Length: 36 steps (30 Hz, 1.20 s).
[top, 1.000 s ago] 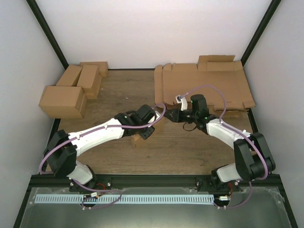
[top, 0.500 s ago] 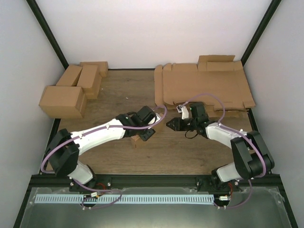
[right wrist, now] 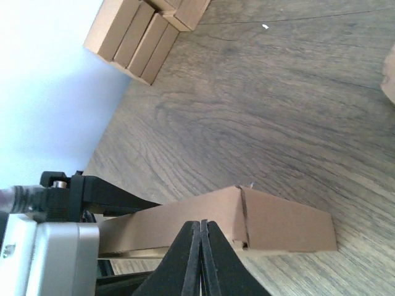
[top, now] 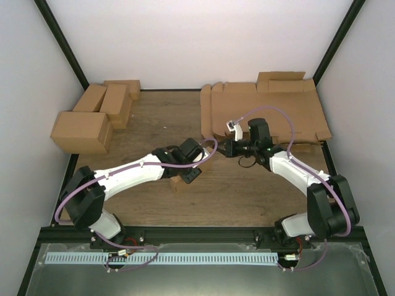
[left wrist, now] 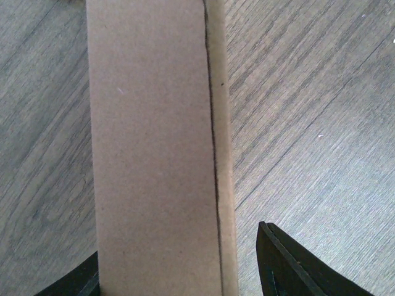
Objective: Fold the paper box
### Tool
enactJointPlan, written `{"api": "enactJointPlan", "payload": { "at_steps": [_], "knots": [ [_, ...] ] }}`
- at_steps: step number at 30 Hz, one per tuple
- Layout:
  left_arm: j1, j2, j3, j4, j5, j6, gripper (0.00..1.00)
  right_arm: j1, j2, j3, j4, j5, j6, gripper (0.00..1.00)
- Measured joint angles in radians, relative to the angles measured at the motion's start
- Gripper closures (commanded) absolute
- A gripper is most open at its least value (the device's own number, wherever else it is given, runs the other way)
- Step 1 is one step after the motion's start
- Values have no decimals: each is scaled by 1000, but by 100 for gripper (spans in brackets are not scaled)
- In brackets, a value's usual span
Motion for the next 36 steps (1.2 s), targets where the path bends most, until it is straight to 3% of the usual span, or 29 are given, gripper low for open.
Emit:
{"api": "enactJointPlan", "payload": {
  "at_steps": [16, 21, 23, 27, 35, 36],
  "knots": [
    [3, 8, 0, 4, -5, 0, 49, 4, 241, 80, 109, -238, 67, 99],
    [4, 8, 0, 9, -8, 1, 37, -1, 271, 63, 196, -277, 97, 99],
    [3, 8, 1, 13, -8, -9, 28, -1, 270, 58, 211, -277, 104, 99],
    [3, 5, 36, 7, -2, -47, 1, 0, 266, 56, 212, -271, 107, 99],
    [4, -204, 126, 15, -14, -205, 0, 0, 263, 56, 205, -266, 99, 99],
    [5, -245, 124, 14, -32, -252, 5, 0, 263, 56, 204, -265, 97, 99]
  ]
}}
